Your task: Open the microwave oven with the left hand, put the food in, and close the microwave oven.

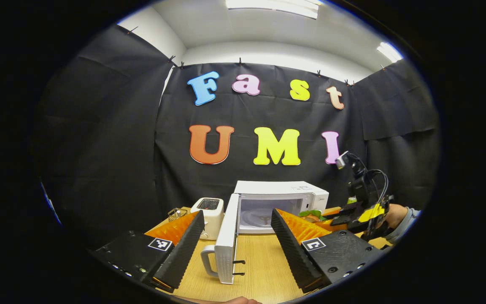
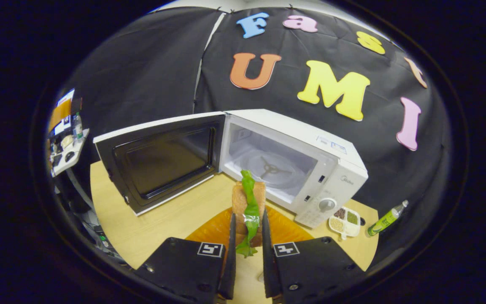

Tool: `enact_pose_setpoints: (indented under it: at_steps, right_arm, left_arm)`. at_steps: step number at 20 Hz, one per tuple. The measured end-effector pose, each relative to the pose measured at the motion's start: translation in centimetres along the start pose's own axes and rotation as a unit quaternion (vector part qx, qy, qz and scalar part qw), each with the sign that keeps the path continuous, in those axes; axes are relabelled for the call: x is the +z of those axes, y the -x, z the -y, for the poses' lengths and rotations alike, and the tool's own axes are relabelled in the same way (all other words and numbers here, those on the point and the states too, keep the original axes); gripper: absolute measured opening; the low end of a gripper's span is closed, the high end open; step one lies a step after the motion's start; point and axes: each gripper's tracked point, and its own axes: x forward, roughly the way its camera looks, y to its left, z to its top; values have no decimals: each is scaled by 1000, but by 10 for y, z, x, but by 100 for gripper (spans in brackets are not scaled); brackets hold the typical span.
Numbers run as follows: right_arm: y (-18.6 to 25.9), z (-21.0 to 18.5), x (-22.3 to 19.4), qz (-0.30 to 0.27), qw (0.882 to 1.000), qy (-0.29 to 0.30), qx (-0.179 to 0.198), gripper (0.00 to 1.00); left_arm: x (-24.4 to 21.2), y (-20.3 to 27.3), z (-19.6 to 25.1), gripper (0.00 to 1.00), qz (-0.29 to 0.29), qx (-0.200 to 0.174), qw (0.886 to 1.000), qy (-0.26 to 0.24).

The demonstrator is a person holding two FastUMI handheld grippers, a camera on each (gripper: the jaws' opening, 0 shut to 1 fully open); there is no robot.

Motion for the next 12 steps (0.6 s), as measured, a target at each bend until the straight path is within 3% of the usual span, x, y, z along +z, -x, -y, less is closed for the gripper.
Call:
enact_pose_setpoints:
  at_steps: [1,5,6,7,8,9,10,11,12]
  right_arm:
    - [-9,-5,4,9,1000,1,-5,23]
    - [-46,-18,20,54,998,-28,-20,23]
    - [-57,-16,26,67,997,-35,-33,30]
    - [-66,-13,32,79,995,-43,-50,30]
    - [-75,-8,38,91,992,-52,-68,22]
    - [-85,-5,42,103,989,-61,-83,30]
    - [-94,-3,45,111,987,-72,-95,22]
    - [-104,0,47,118,984,-86,-102,30]
    - [-116,1,48,123,981,-104,-107,22]
  left_arm:
    - [-1,0,-2,84,0,1,1000,1]
    - [-3,4,-6,84,-2,-2,1000,5]
    - [-3,4,-5,84,-1,-7,1000,5]
    - [-3,5,-4,84,0,-11,1000,7]
    - [-3,6,-4,84,0,-14,1000,9]
    - [-4,6,-3,84,0,-17,1000,12]
    - [-4,6,-4,84,1,-18,1000,13]
    - [-3,6,-5,84,1,-17,1000,13]
    - [-4,6,-6,84,2,-15,1000,12]
